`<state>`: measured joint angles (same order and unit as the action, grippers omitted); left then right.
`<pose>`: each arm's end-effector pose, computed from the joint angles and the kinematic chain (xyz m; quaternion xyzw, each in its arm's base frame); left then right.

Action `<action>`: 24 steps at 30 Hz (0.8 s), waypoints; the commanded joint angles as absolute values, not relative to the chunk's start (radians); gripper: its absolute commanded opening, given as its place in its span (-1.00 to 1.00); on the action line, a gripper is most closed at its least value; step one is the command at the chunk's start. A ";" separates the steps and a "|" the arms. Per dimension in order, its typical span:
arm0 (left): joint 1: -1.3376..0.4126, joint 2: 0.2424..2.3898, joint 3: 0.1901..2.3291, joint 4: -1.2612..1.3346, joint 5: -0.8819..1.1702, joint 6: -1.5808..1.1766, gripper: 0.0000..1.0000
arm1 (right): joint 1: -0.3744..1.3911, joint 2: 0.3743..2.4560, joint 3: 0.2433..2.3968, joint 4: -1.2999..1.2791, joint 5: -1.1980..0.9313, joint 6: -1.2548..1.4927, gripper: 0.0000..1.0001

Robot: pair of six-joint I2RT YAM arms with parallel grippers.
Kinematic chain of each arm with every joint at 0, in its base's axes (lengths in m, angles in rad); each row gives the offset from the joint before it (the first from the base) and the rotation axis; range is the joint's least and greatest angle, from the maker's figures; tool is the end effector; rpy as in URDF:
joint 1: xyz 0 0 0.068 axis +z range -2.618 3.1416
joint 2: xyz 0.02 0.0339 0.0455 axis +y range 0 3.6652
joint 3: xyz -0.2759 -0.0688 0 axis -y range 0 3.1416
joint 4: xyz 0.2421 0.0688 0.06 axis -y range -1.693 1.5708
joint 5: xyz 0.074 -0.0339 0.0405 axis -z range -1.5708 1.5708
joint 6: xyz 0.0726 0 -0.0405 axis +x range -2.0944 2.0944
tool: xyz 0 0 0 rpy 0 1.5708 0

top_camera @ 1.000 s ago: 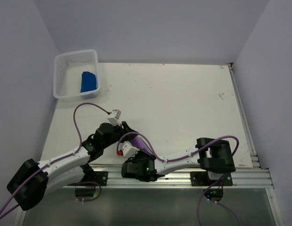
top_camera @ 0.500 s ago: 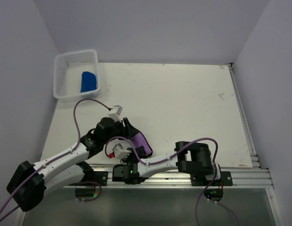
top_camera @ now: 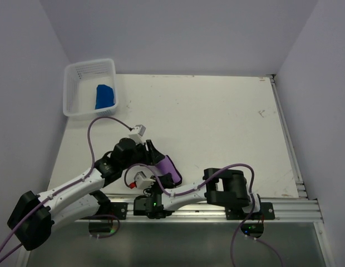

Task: Roll the towels
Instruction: Roll the towel

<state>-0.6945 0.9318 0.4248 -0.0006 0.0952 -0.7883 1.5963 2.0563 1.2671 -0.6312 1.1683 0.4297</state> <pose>0.1677 -0.1487 0.1988 -0.0163 0.8612 -0.3722 0.3457 0.0572 0.3788 0.1267 -0.4236 0.7171 -0.2379 0.4997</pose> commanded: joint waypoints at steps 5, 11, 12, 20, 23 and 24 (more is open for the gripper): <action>-0.693 0.943 0.486 -0.053 0.186 -0.732 0.13 | 1.586 2.069 1.292 -0.666 1.219 0.486 -0.91; -0.693 0.943 0.512 -0.155 0.224 -0.671 0.26 | 1.556 2.072 1.339 -0.669 1.212 0.494 -0.93; -0.693 0.949 0.520 -0.178 0.239 -0.663 0.26 | 1.552 2.082 1.350 -0.673 1.207 0.495 -0.94; -0.695 1.054 0.493 -0.106 0.281 -0.676 0.31 | 1.542 2.108 1.431 -0.689 1.212 0.503 -0.97; -0.699 1.089 0.466 -0.048 0.259 -0.689 0.29 | 1.542 2.102 1.436 -0.683 1.210 0.515 -0.98; -0.709 1.097 0.465 -0.032 0.226 -0.689 0.29 | 1.542 2.099 1.434 -0.680 1.206 0.514 -0.99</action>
